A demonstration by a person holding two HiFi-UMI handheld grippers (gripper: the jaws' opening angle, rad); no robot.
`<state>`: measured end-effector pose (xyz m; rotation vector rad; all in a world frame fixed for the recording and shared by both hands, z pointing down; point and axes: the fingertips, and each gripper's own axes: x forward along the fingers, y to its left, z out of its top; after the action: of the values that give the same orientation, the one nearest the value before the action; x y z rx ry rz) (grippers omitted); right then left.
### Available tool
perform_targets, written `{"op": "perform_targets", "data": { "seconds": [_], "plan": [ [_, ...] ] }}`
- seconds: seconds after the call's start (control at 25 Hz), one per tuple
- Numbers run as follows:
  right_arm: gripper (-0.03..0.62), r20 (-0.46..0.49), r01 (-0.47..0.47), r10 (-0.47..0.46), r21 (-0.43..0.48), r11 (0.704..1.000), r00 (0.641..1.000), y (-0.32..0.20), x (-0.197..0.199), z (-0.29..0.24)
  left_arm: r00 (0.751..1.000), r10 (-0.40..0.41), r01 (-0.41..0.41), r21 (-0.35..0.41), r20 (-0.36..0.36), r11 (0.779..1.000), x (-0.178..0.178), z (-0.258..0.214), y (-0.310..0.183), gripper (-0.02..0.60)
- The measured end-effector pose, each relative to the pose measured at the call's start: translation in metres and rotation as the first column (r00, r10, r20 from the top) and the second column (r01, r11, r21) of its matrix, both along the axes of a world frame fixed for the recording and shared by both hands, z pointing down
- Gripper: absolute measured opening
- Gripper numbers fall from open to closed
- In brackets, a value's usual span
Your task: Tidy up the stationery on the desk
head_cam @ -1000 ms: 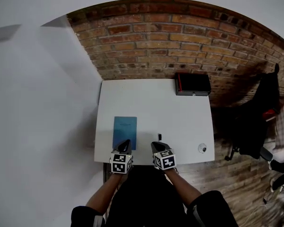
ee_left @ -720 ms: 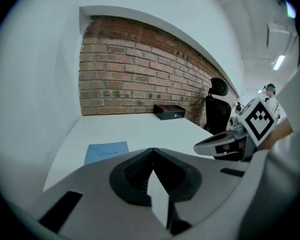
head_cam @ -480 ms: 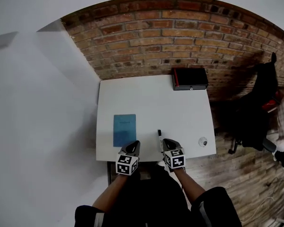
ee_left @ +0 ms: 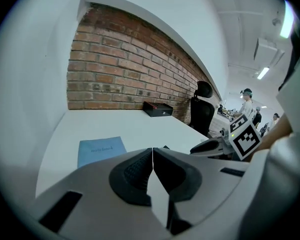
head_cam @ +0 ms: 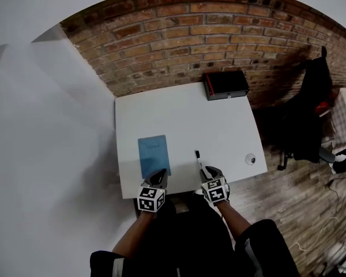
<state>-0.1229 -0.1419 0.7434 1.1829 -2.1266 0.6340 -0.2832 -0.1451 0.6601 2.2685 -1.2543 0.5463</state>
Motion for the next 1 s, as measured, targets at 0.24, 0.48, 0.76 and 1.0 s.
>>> {"op": "perform_targets", "data": {
  "seconds": [0.24,0.48,0.76,1.0],
  "plan": [
    [0.098,-0.097,0.016,-0.024,-0.08,0.997,0.995,0.016,-0.009,0.025,1.0,0.01,-0.01,-0.021,-0.006,1.0,-0.019,0.008,0.004,0.015],
    [0.098,-0.149,-0.043,0.022,-0.138,0.989,0.989,0.018,-0.005,0.041,1.0,-0.004,0.003,-0.043,-0.005,0.999,-0.04,0.016,0.007,0.017],
    [0.097,-0.145,-0.117,0.093,-0.167,0.979,0.985,0.014,0.001,0.052,1.0,-0.01,0.009,-0.056,0.0,0.998,-0.053,0.022,0.01,0.017],
    [0.088,-0.113,-0.192,0.171,-0.222,0.956,0.979,0.015,0.003,0.053,1.0,-0.006,0.006,-0.075,0.006,0.997,-0.06,0.029,0.013,0.017]
  ]
}}
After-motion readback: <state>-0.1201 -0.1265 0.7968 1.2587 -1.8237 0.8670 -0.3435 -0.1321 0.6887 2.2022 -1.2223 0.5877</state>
